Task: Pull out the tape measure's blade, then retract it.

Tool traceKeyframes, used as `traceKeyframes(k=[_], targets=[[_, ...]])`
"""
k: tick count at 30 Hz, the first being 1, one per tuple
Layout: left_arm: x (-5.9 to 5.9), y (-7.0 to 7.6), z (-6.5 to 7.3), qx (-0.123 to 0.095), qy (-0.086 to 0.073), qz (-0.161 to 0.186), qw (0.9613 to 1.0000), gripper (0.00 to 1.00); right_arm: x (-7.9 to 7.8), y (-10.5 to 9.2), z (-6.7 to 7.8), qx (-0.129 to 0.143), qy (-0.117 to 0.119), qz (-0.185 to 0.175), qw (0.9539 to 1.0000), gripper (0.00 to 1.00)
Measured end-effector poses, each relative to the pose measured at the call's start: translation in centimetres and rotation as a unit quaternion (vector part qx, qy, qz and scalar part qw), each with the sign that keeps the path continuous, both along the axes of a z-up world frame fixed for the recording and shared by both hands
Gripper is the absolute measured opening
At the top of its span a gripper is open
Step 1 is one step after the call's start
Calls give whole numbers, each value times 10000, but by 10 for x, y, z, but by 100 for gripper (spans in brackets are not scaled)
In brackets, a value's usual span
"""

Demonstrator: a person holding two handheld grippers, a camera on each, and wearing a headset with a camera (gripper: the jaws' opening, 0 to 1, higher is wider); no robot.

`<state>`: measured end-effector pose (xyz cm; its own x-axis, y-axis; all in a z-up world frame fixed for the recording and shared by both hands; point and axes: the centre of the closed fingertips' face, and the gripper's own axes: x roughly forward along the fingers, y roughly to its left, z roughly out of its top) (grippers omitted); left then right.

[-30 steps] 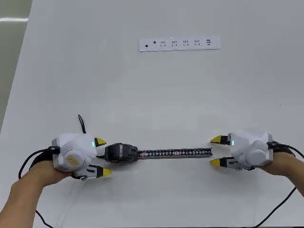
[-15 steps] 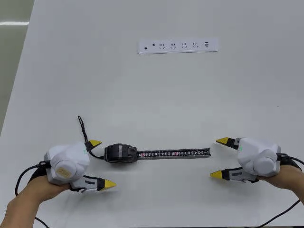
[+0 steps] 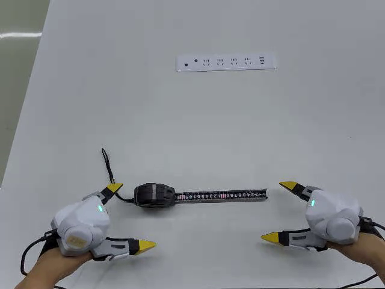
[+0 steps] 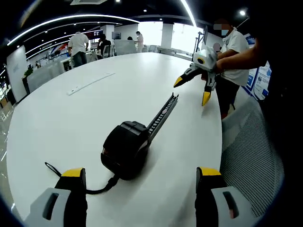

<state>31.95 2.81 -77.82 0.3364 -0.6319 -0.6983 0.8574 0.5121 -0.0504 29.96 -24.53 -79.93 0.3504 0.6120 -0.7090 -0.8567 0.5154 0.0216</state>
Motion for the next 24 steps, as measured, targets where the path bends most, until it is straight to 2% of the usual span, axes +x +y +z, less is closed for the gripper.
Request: traceKeyframes(k=[10,14,17,24], targets=[[-10,-8,8,-319,-190,473,9982,96,-5,3,13,213,-218,-492,9983,90],[-13,-10,10,-361,-257,609,9972,98,-13,7,13,256,-218,-537,9980,92],[-16,-13,13,-469,-276,698,9961,99,-15,10,15,328,-225,-662,9970,94],[-18,-15,13,-484,-284,750,9956,100,-17,11,15,378,-248,-749,9962,98]])
